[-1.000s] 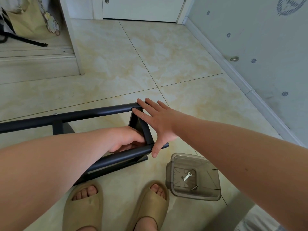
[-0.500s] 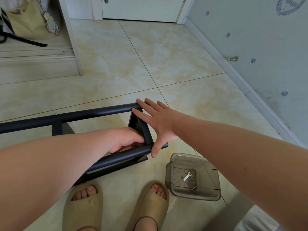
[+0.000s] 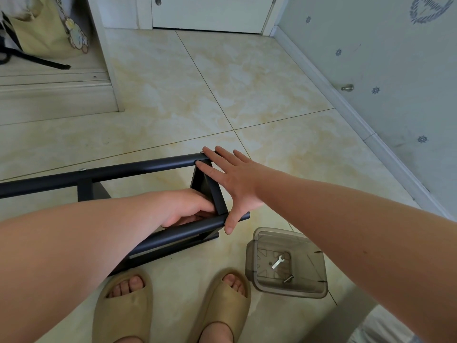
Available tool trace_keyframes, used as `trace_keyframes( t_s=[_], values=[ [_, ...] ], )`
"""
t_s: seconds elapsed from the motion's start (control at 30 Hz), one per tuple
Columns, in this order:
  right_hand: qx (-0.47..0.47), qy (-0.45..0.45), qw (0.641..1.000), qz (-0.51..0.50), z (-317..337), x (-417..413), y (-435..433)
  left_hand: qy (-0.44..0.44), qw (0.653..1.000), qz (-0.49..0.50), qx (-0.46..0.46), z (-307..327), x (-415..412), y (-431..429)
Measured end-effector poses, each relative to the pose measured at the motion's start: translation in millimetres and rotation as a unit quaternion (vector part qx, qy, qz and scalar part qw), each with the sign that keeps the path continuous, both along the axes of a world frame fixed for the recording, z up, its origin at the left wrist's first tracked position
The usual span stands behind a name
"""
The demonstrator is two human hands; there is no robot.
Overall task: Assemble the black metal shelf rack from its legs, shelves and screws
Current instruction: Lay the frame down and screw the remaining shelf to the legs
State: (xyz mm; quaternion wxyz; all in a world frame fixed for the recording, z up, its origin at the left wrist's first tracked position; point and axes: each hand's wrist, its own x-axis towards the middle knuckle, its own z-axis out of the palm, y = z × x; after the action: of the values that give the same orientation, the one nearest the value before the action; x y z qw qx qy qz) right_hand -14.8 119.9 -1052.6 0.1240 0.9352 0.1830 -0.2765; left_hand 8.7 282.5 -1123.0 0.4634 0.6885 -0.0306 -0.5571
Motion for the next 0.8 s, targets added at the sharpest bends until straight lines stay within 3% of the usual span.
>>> trace_keyframes(
  t_s=[0.27,0.43,0.8],
  values=[
    [0.0,0.001,1.0,-0.002,1.1,-0.5,0.5,0.038,0.999,0.01,-0.006,-1.6,3.2,1.0],
    [0.006,0.002,1.0,-0.004,0.9,-0.3,0.7,-0.001,1.0,-0.022,0.006,-4.4,0.4,-0.2],
    [0.009,0.001,1.0,-0.003,-0.4,0.0,-0.4,0.005,0.999,0.008,0.043,-3.6,2.1,0.1]
  ],
)
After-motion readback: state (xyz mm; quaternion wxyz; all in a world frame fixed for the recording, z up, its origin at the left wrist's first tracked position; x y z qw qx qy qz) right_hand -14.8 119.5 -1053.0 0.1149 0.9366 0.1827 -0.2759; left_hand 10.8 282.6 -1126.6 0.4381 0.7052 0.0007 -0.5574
